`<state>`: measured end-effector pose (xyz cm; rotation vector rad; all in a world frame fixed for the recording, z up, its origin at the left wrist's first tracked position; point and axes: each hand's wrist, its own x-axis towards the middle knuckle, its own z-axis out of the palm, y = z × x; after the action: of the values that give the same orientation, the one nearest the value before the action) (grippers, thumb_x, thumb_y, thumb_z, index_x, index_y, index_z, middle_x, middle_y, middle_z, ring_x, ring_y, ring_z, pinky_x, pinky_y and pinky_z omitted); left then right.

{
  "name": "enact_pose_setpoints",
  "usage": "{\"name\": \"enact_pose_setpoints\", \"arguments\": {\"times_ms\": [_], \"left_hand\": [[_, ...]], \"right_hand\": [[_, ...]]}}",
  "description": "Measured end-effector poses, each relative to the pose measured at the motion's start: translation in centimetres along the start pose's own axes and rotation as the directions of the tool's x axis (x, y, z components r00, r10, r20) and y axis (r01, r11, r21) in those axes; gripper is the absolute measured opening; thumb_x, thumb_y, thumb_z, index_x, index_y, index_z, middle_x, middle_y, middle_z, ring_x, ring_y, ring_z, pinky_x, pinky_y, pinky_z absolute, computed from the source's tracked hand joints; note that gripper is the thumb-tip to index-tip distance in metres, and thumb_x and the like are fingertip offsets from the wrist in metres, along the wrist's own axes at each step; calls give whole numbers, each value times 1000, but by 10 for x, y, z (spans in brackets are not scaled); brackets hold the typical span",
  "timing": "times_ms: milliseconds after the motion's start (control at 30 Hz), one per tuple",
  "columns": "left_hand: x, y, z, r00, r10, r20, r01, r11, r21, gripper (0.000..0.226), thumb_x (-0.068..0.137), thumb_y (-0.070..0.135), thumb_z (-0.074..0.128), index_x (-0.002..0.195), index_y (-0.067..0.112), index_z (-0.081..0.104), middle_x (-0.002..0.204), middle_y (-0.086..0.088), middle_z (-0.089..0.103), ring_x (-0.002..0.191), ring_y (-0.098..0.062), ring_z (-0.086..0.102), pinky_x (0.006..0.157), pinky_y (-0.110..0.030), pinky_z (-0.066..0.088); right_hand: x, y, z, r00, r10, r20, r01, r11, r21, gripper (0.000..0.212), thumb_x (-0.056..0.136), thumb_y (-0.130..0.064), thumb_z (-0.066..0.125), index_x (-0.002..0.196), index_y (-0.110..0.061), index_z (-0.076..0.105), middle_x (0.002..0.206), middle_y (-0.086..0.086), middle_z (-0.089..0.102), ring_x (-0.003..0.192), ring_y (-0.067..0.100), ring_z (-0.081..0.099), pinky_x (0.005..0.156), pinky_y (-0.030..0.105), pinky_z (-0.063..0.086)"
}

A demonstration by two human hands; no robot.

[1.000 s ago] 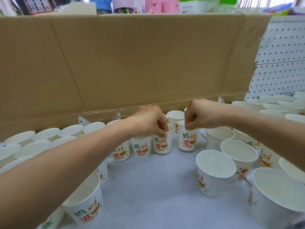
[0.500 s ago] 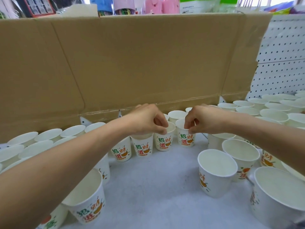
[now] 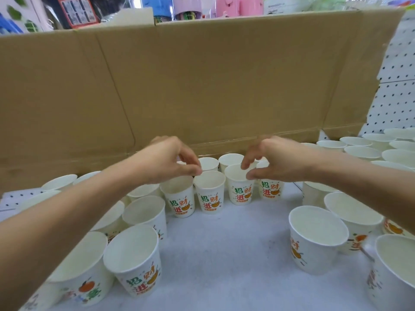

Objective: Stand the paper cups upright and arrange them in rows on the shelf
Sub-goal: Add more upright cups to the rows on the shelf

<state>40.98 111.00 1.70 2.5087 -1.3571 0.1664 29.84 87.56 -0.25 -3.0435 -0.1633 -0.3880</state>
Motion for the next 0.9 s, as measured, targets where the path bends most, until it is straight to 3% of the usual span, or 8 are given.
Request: {"name": "enact_pose_setpoints", "arguments": {"times_ms": [200,467,633,700,833,900], "left_hand": [[-25,-19,5,997,-71,24,67,989,130,28,68,52,78,88,32,73,87,24,65,93,4,51,88,-28,35],[-23,-29,14,996,-63,67,46,973,227,13,74,48,75,80,36,71,82,23,68,88,0,56,95,-34,32],[-31,-11,6,998,-68,9,64,970,235,30,79,55,67,100,35,69,102,21,66,102,-3,55,95,-31,28],[-37,9,2,1000,-18,-18,22,971,238,37,80,58,62,110,37,66,111,23,64,107,-1,55,99,-33,34],[-50,72,10,997,60,-48,-61,998,-29,57,75,64,59,125,38,57,108,27,56,104,4,51,83,-19,43],[-52,102,24,995,95,-17,-97,983,-159,70,70,70,59,132,36,52,118,26,55,108,5,50,88,-22,45]], "right_hand": [[19,-23,12,987,-160,0,160,987,17,23,83,-41,68,105,-35,68,108,-16,62,105,6,47,91,33,42],[31,-34,23,983,-181,19,182,981,-62,14,84,-37,66,98,-34,69,105,-14,62,104,10,50,85,38,47],[20,-32,9,991,-135,0,135,991,15,26,84,-41,67,109,-35,68,113,-15,64,108,9,52,91,36,46],[6,-30,-6,993,-113,9,112,991,76,32,84,-43,67,115,-35,65,116,-19,61,107,3,51,92,27,42],[-35,-18,-40,988,-44,147,16,982,187,44,78,-56,65,120,-42,60,114,-27,57,105,-6,52,87,22,42],[-57,-11,-53,978,-20,209,-29,973,230,49,72,-64,64,117,-43,62,113,-24,62,104,-6,56,85,22,46]]}}
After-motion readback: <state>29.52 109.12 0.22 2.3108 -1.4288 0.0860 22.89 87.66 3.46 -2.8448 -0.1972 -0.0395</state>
